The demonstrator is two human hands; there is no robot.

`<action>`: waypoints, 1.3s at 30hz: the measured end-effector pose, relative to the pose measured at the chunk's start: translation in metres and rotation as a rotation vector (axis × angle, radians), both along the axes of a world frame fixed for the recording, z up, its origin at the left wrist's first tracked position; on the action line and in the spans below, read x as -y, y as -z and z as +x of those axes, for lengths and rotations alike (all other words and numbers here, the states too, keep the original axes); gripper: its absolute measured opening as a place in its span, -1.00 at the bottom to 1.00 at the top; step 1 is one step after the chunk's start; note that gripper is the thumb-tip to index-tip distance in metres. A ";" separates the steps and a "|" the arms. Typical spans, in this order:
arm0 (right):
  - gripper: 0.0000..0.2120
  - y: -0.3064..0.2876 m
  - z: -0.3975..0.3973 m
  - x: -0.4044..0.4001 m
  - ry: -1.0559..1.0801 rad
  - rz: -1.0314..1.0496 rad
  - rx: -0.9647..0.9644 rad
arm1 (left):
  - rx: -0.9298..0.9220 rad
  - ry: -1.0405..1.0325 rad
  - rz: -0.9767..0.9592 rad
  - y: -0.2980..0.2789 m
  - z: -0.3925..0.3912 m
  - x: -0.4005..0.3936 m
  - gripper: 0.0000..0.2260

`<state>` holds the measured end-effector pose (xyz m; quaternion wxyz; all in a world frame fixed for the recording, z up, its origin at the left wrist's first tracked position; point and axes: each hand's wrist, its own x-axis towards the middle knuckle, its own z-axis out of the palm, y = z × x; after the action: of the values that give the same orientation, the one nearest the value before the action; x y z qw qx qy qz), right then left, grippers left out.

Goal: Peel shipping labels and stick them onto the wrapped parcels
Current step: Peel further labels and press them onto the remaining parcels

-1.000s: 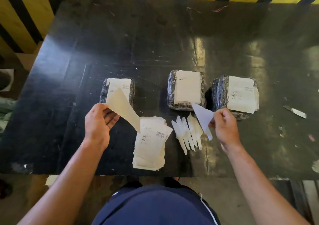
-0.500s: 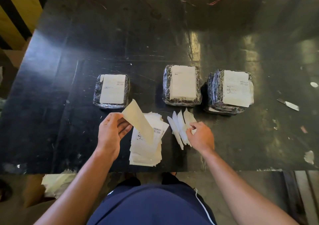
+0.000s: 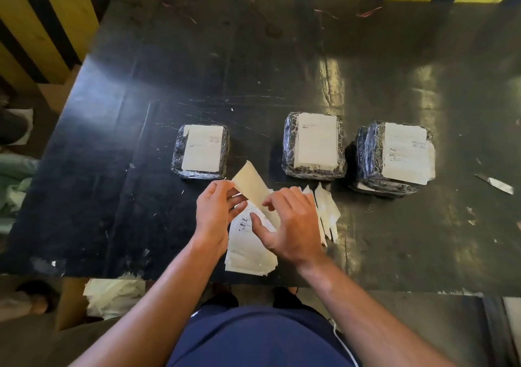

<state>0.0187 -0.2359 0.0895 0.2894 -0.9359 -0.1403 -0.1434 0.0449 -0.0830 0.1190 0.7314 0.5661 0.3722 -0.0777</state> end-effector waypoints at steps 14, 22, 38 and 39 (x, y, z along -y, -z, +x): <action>-0.93 -0.004 0.032 -0.009 0.303 0.525 -0.422 | 0.070 -0.009 -0.007 -0.003 -0.004 -0.017 -0.69; -0.98 0.003 0.055 -0.005 0.404 1.116 -0.905 | -0.009 0.284 0.217 0.008 0.013 -0.062 -0.83; -0.90 0.049 0.089 -0.103 0.595 0.784 -0.765 | -0.038 0.239 0.649 0.050 0.048 -0.111 -0.92; -0.90 0.051 0.095 -0.109 0.602 0.781 -0.766 | -0.043 0.247 0.657 0.052 0.054 -0.117 -0.92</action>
<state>0.1141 -0.1267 0.0386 0.5869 -0.7446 0.3062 0.0863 0.0992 0.0341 0.0667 0.4871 0.8103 0.3214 -0.0535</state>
